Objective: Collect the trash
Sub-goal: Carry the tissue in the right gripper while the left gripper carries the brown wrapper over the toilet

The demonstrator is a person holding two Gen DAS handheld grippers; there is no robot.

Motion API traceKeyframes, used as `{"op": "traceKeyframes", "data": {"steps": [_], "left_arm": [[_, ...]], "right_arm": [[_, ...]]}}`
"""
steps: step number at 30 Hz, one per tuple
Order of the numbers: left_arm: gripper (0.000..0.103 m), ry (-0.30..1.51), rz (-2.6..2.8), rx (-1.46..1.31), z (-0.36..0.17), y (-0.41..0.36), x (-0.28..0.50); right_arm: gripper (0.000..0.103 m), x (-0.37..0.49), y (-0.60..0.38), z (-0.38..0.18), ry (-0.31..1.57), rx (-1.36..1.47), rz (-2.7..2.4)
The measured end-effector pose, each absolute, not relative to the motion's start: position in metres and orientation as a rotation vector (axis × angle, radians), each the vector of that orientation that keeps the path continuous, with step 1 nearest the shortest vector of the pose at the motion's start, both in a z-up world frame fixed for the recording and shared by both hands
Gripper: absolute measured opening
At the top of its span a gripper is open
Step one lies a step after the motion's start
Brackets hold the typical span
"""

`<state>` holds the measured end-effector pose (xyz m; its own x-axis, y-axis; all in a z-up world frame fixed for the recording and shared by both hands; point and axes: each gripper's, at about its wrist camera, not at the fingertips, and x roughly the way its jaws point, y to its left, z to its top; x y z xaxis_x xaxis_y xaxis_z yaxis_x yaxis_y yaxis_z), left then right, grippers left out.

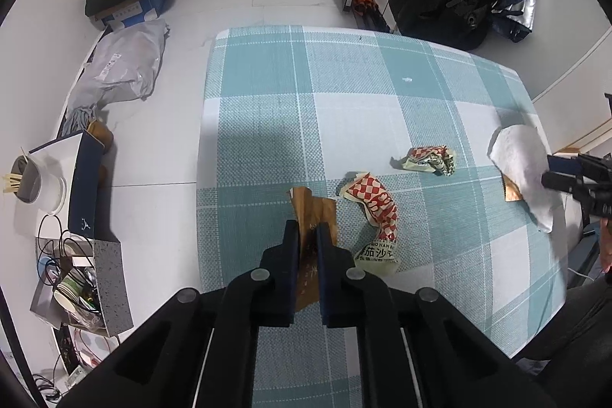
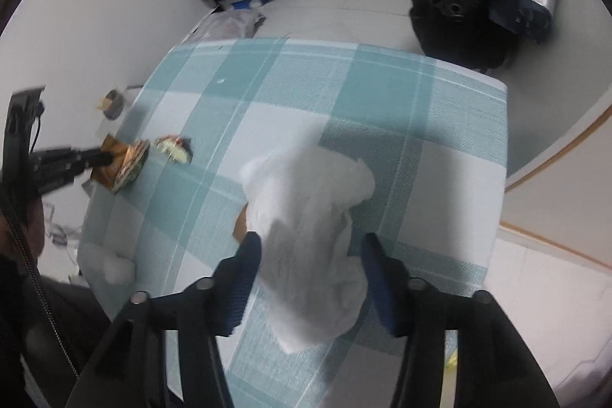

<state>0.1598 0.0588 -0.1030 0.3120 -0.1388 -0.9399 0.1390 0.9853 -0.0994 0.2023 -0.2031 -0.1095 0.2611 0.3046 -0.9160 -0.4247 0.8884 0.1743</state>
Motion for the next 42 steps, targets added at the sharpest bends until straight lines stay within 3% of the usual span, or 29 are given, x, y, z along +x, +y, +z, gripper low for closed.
{"op": "traceKeyframes", "data": {"steps": [5,7,9,12,29,42], "left_arm": [[0.004,1.239,-0.177,-0.009,-0.103,0.061,0.159],[0.004,1.237,-0.177,-0.013,-0.102,0.061,0.158],[0.004,1.234,-0.175,-0.019,-0.101,0.063,0.158],[0.003,1.234,-0.179,-0.034,-0.101,0.065,0.158],[0.002,1.134,-0.217,-0.139,-0.073,0.07,0.139],[0.002,0.906,-0.289,-0.229,0.004,0.032,0.098]], "right_arm": [[0.054,0.189,-0.192,-0.12,1.226,-0.25,0.498],[0.04,0.186,-0.188,-0.123,1.227,-0.281,0.499],[0.011,0.184,-0.19,-0.122,1.236,-0.264,0.504],[0.003,0.183,-0.195,-0.119,1.234,-0.232,0.492],[0.003,0.136,-0.217,-0.033,0.867,-0.014,0.458],[0.003,0.054,-0.252,0.027,0.685,0.156,0.481]]}}
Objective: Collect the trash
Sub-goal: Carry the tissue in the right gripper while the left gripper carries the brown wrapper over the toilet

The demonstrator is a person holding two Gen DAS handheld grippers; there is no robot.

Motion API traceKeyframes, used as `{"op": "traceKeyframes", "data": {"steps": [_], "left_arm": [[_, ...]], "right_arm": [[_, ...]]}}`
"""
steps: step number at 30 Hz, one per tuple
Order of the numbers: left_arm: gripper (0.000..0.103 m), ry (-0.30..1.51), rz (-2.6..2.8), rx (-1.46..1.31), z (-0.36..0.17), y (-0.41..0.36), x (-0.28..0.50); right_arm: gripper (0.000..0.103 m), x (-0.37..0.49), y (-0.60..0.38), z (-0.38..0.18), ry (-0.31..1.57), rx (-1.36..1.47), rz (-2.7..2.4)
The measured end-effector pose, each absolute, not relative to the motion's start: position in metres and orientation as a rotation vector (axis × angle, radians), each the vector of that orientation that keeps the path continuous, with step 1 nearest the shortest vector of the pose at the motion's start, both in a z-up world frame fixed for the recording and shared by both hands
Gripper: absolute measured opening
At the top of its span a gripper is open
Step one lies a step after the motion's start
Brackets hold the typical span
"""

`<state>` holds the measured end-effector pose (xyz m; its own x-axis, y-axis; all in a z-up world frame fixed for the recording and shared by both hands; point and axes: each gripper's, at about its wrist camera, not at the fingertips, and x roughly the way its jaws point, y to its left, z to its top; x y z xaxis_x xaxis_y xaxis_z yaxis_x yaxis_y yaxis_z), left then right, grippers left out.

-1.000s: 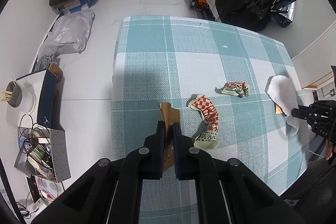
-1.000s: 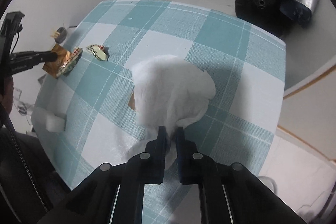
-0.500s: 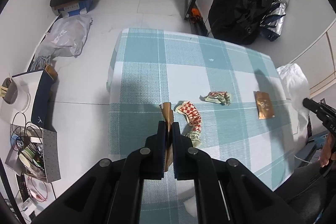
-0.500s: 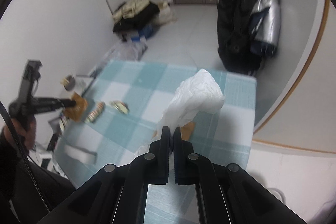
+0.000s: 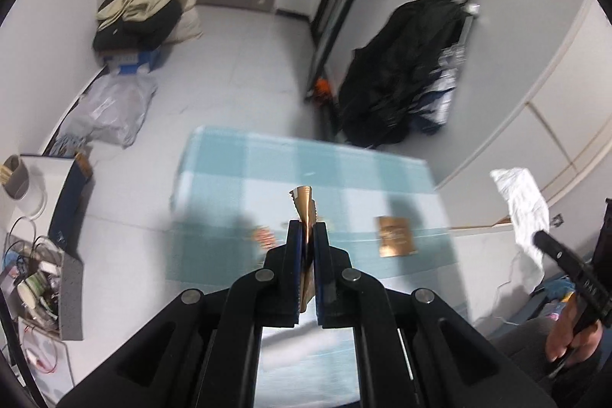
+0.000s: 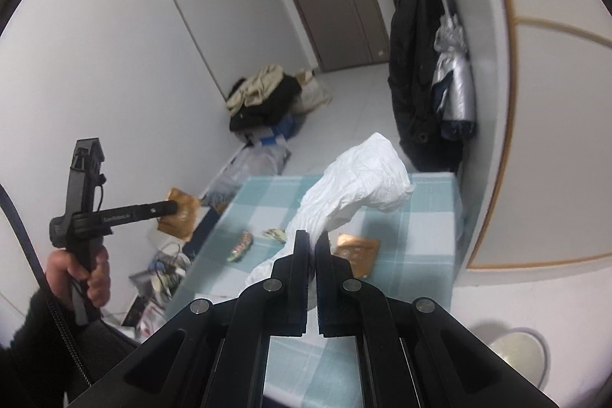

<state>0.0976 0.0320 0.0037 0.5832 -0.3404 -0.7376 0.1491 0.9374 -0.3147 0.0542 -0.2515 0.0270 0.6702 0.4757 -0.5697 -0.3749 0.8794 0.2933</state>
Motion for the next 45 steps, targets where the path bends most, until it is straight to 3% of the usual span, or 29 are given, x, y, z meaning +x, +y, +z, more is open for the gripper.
{"op": "traceKeyframes", "data": {"steps": [13,22,34,45], "left_arm": [[0.002,0.791,-0.488,-0.171,0.057,-0.068,0.049],[0.002,0.806,-0.646,-0.112,0.062,-0.158,0.038],[0.002,0.921,-0.81,-0.05,0.025,-0.268,0.045],[0.002,1.103,-0.859,0.005,-0.048,-0.338,0.068]], "right_arm": [[0.003,-0.024,-0.335,0.081,0.538,0.222,0.425],[0.003,-0.06,-0.412,0.076,0.521,0.292,0.285],[0.003,-0.057,-0.503,0.011,0.623,0.452,0.114],[0.003,-0.018,-0.556,-0.107,0.863,0.646,0.035]]}}
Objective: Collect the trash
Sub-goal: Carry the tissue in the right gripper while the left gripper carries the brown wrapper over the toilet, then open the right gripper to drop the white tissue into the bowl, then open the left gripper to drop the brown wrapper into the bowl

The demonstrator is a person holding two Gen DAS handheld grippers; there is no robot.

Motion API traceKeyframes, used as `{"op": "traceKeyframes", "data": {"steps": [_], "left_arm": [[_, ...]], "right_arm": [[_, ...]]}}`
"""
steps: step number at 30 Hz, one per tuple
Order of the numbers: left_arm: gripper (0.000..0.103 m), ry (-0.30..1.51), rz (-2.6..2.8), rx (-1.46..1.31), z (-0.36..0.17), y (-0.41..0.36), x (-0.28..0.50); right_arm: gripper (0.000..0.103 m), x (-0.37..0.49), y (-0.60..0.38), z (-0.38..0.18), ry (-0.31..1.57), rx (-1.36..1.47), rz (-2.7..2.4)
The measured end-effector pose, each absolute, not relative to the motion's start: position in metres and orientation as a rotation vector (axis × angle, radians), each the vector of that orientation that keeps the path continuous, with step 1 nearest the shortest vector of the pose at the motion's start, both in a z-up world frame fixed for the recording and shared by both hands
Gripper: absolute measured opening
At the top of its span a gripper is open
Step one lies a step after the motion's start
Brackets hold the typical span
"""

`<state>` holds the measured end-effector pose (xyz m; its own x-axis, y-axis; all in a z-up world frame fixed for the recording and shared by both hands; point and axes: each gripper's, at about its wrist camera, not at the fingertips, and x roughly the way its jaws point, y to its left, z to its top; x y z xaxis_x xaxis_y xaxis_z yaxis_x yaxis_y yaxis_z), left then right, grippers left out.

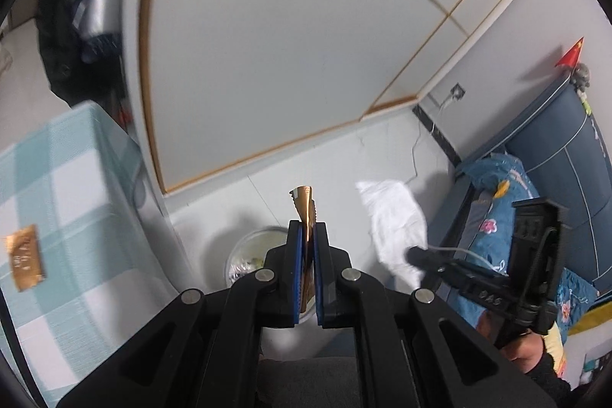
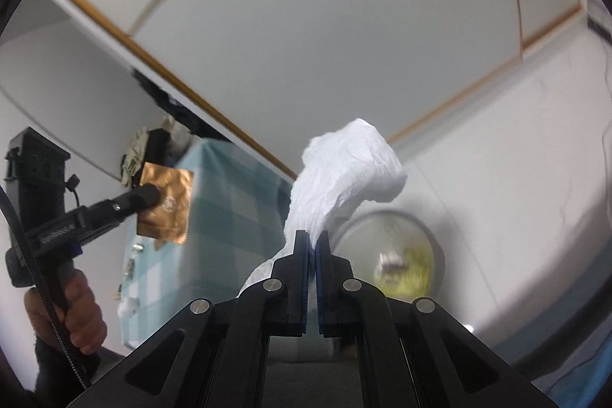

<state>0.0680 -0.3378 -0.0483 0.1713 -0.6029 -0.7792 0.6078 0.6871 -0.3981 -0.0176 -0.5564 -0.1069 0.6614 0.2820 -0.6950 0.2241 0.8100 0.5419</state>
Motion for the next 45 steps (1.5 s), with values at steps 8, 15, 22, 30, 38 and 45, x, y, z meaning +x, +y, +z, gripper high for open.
{"op": "traceKeyframes", "data": {"steps": [8,15,22,30,38,45], "left_arm": [[0.001,1.24,-0.872,0.055,-0.099,-0.376,0.075],[0.001,1.343,-0.852,0.086,-0.134,-0.394,0.083],[0.001,1.411,-0.84,0.115,-0.152,-0.4,0.086],[0.001,1.464,-0.844,0.14,-0.168,-0.407,0.083],[0.001,1.503,-0.846,0.173,-0.179,-0.414,0.079],[0.002,1.555,-0.836,0.181,-0.19,-0.416,0.076]], "right_arm": [[0.003,0.004,-0.573,-0.186,1.018,0.748,0.024],[0.006,0.019,-0.568,-0.243,1.13,0.799,0.037],[0.023,0.031,-0.561,-0.274,1.21,0.785,0.066],[0.057,0.023,-0.567,-0.273,1.183,0.735,-0.004],[0.071,0.008,-0.586,-0.235,1.074,0.65,-0.106],[0.081,0.002,-0.591,-0.21,1.02,0.598,-0.175]]}}
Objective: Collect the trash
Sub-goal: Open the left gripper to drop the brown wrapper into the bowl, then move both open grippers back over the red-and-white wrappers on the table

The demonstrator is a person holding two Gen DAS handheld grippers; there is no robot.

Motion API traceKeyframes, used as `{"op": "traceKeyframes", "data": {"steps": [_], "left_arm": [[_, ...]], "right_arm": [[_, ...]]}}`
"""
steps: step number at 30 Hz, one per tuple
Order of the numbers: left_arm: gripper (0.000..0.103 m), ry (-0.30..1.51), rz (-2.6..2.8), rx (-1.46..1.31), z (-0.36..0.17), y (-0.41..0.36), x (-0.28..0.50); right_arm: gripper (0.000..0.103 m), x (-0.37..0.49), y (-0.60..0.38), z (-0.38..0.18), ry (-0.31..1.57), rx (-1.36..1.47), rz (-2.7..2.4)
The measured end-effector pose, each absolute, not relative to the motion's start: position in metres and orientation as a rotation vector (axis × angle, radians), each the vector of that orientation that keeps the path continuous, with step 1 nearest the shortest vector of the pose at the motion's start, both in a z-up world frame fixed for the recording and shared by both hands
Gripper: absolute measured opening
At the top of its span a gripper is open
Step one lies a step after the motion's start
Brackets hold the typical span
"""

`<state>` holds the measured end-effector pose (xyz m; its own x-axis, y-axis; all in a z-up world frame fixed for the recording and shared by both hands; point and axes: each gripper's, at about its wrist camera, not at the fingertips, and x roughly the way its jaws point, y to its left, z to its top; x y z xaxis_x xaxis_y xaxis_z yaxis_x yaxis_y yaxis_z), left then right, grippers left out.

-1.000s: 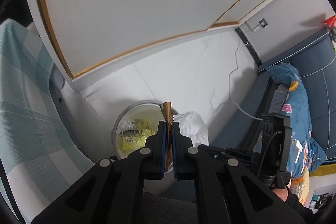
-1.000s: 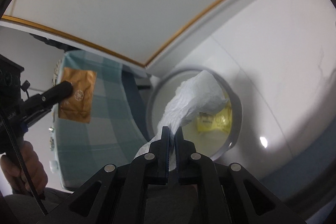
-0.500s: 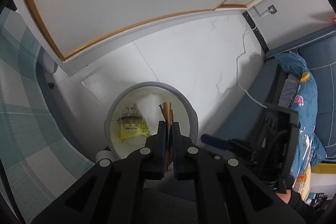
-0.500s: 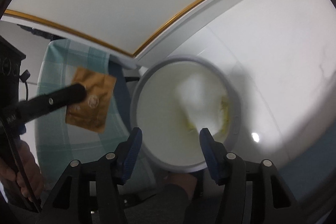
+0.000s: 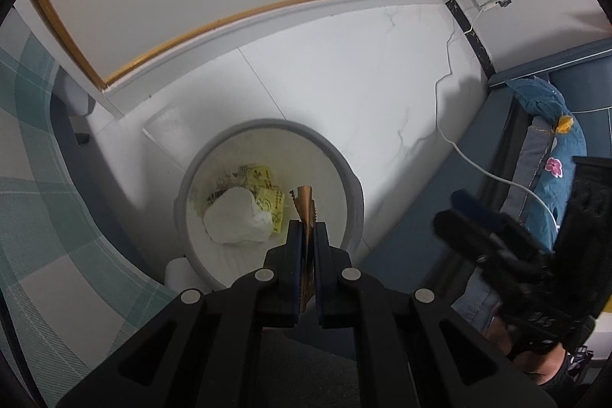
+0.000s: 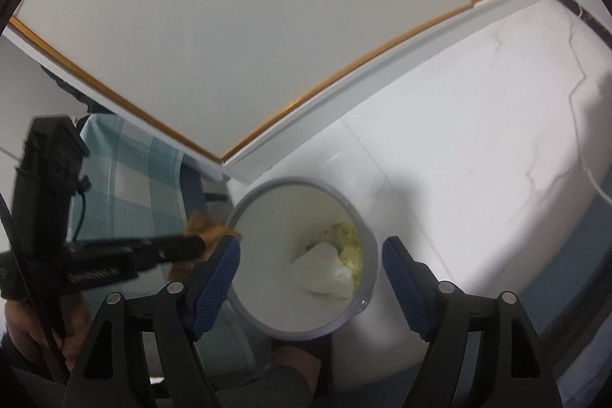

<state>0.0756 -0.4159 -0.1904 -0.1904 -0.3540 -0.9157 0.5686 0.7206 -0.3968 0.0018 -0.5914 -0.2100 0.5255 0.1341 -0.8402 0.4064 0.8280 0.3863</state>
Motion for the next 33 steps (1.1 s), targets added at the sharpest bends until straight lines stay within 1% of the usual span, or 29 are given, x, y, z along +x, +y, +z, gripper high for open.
{"op": "traceKeyframes", "data": {"steps": [2,4,9,10,11,12,16,19,20,21,23,28,30,33], "left_arm": [[0.002,1.567,-0.829,0.184,-0.192,-0.417,0.075],[0.002,1.576,-0.823,0.182,-0.193,-0.418,0.074],[0.006,1.604,-0.798,0.197,-0.196,-0.421,0.073],[0.008,1.607,-0.78,0.203,-0.196,-0.421,0.073],[0.016,1.606,-0.765,0.211,-0.196,-0.42,0.073],[0.021,1.603,-0.76,0.211,-0.195,-0.42,0.073],[0.024,1.595,-0.755,0.197,-0.192,-0.416,0.073],[0.031,1.577,-0.714,0.216,-0.189,-0.412,0.074],[0.036,1.556,-0.692,0.232,-0.185,-0.41,0.073],[0.045,1.526,-0.674,0.248,-0.18,-0.408,0.072],[0.056,1.489,-0.655,0.244,-0.17,-0.404,0.072],[0.059,1.382,-0.65,0.238,-0.142,-0.392,0.072],[0.065,1.352,-0.643,0.235,-0.133,-0.388,0.071],[0.068,1.291,-0.623,0.228,-0.118,-0.381,0.069]], "right_arm": [[0.084,-0.001,-0.596,-0.206,1.01,0.598,-0.192],[0.084,-0.003,-0.598,-0.203,1.004,0.6,-0.197],[0.086,-0.006,-0.599,-0.2,0.995,0.604,-0.196],[0.086,-0.005,-0.598,-0.2,0.996,0.603,-0.196],[0.086,-0.005,-0.599,-0.202,1.002,0.609,-0.198],[0.086,-0.005,-0.599,-0.203,1.004,0.617,-0.196],[0.086,-0.006,-0.598,-0.205,1.015,0.628,-0.189],[0.086,-0.009,-0.599,-0.207,1.002,0.648,-0.165],[0.086,-0.011,-0.6,-0.208,0.992,0.668,-0.147],[0.086,-0.012,-0.601,-0.208,0.991,0.674,-0.145],[0.086,-0.016,-0.602,-0.209,0.981,0.693,-0.139],[0.088,-0.021,-0.6,-0.204,0.973,0.711,-0.144],[0.088,-0.023,-0.597,-0.198,0.965,0.703,-0.141],[0.09,-0.024,-0.592,-0.185,0.942,0.687,-0.137]]}}
